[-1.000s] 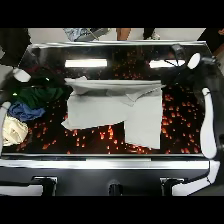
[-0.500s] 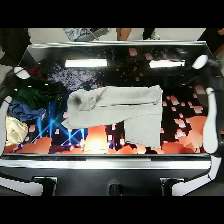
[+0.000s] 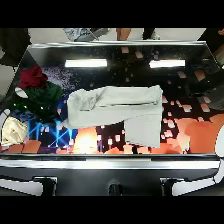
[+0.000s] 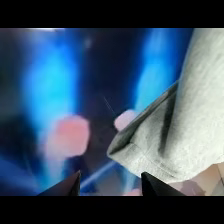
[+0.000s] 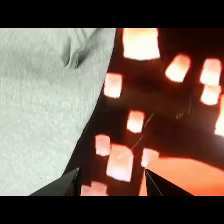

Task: Fold the shirts.

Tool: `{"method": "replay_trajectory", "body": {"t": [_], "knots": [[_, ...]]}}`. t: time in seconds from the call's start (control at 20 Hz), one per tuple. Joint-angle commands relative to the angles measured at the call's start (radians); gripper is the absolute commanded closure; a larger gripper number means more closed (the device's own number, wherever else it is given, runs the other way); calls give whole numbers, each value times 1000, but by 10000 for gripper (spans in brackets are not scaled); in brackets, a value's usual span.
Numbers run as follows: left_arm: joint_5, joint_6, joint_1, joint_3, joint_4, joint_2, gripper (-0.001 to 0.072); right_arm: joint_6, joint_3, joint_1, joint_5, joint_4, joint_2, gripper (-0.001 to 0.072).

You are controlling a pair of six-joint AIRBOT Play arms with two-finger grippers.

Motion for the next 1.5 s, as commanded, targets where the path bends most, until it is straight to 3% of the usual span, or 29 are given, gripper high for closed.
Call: {"method": "replay_trajectory", "body": {"t": [0.0, 0.2, 0.4, 0.65, 1.05, 1.1, 1.2, 1.3, 1.45], "knots": [[103, 11, -8, -107, -61, 1, 232, -25, -2, -8, 42, 3, 2, 215], [187, 0, -24, -116, -79, 0, 274, -25, -14, -8, 42, 2, 1, 214], [227, -16, -37, -116, -78, 0, 677, -25, -126, -8, 43, 4, 1, 214], [214, 0, -37, -116, -78, 11, 678, -50, -334, -8, -84, 143, -31, 207], [240, 22, -50, -116, -75, 67, 679, -54, -344, -8, -191, 386, -224, 220], [241, 22, -50, -115, -75, 70, 679, -54, -344, -8, -191, 398, -239, 244], [241, 22, -50, -115, -75, 74, 679, -42, -344, -3, -199, 397, -253, 367], [241, 22, -51, -115, -74, 83, 679, -42, -341, 14, -217, 406, -250, 644], [244, 21, -48, -58, -48, 152, 682, -108, -307, 23, -185, 416, -175, 672]]}}
